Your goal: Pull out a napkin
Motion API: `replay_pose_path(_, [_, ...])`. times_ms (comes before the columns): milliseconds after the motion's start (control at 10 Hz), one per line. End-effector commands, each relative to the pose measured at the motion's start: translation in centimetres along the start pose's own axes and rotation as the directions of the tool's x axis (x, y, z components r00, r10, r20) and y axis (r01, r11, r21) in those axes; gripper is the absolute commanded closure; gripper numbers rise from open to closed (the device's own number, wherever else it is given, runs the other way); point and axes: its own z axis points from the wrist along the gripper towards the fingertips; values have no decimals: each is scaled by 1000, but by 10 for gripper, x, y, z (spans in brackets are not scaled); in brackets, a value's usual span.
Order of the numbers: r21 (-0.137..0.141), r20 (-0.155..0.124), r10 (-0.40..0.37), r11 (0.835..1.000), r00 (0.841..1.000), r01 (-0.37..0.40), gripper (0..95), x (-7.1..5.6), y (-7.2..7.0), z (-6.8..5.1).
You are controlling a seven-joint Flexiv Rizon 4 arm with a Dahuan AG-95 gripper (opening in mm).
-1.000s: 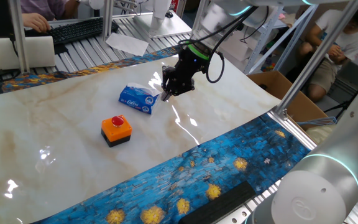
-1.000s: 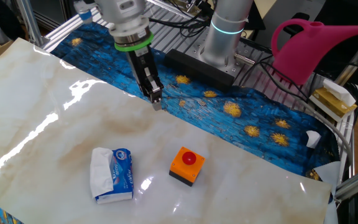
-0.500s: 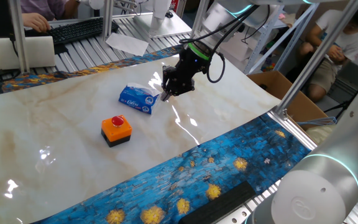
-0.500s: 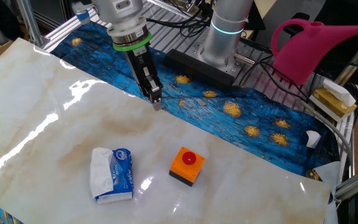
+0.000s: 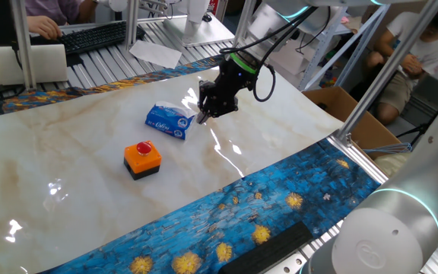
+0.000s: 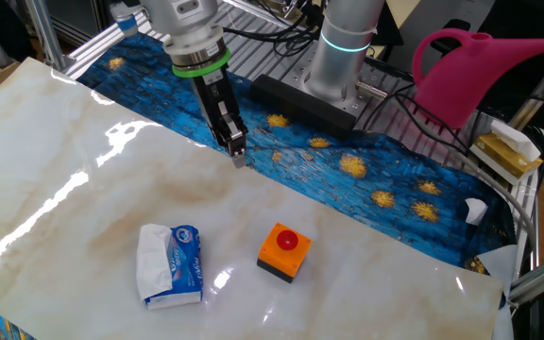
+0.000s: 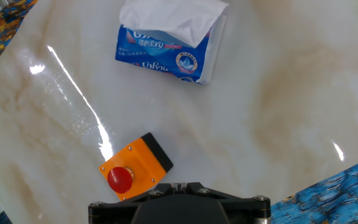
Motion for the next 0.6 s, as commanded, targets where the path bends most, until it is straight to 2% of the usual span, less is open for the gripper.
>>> replay_pose_path(100, [-1,-2,-1,1000,1000,1,950,0,0,0])
replay_pose_path(400, [2,2,-2,1000,1000,2,950,0,0,0])
replay_pose_path(600, [12,38,-10,1000,999,10,950,0,0,0])
